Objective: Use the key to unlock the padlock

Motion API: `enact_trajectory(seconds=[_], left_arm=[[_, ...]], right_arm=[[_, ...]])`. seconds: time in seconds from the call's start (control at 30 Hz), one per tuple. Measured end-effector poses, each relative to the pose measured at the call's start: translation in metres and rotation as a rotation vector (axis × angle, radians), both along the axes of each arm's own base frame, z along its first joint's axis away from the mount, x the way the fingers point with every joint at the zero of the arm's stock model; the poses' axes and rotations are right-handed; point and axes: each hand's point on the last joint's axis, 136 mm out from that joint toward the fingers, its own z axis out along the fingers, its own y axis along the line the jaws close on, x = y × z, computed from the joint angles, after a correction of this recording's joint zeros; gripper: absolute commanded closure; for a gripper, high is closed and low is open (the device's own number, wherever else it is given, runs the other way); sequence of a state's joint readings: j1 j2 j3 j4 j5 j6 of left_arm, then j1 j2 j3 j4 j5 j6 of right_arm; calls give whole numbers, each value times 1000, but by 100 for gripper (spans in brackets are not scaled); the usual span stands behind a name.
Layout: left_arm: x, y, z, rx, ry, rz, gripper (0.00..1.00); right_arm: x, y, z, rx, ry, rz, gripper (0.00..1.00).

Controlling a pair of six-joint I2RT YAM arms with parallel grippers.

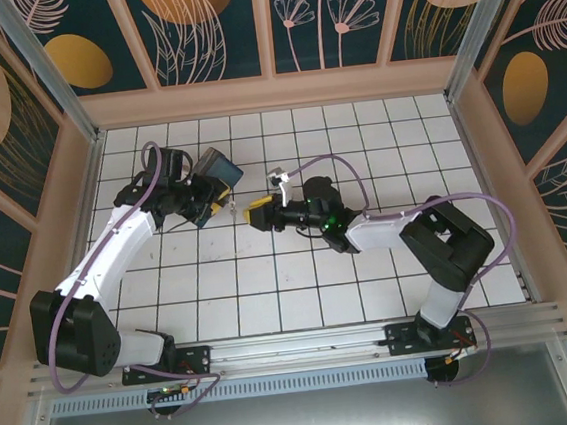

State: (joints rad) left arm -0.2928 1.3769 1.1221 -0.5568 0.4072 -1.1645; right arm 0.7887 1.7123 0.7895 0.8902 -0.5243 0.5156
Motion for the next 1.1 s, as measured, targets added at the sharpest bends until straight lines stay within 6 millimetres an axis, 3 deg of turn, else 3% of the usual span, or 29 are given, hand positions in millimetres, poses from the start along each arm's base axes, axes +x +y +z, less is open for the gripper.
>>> enact_trajectory(seconds=[0.23, 0.6, 1.1], left_arm=[[0, 0, 0, 0, 0, -1, 84], [0, 0, 0, -1, 0, 0, 84], [1, -1, 1, -5, -6, -2, 84]], right_arm=[[-6, 8, 27, 144, 67, 70, 53], [3, 17, 21, 157, 124, 70, 54], [13, 27, 16, 163, 144, 70, 68]])
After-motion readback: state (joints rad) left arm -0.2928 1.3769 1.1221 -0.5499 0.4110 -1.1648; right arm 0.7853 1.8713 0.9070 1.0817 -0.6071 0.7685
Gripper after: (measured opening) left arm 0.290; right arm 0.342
